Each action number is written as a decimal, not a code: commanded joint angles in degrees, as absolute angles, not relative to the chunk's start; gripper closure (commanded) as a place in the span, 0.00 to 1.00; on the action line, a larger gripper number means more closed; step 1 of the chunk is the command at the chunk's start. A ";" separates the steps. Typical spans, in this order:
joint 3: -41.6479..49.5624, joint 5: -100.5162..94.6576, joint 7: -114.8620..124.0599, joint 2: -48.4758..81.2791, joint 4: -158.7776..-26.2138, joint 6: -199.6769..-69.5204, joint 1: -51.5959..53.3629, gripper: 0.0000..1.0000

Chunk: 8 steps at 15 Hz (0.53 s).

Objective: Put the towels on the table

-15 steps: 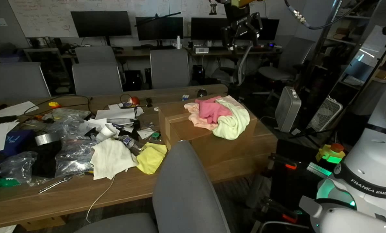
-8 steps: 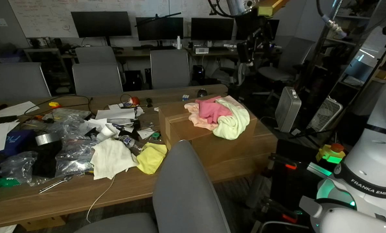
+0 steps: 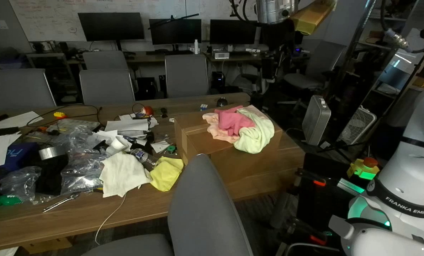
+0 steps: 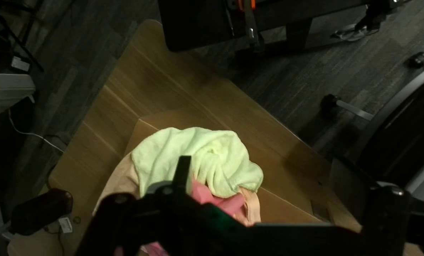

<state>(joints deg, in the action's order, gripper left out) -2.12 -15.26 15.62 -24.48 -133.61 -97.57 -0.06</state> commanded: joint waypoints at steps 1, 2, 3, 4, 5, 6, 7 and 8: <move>-1.48 -11.31 12.16 -28.74 -137.94 -102.36 0.52 0.00; -1.39 -10.85 10.48 -29.28 -138.65 -102.37 0.61 0.00; -1.43 -10.71 9.67 -30.06 -139.53 -102.51 0.45 0.00; -1.38 -10.57 8.49 -30.61 -140.13 -102.38 0.44 0.00; -2.51 -11.73 11.13 -27.29 -137.50 -100.64 -0.48 0.00; -2.44 -11.67 10.43 -27.86 -138.14 -100.70 -0.45 0.00; -2.39 -11.65 10.01 -28.37 -138.63 -100.77 -0.44 0.00; -2.35 -11.64 9.77 -28.72 -138.89 -100.83 -0.44 0.00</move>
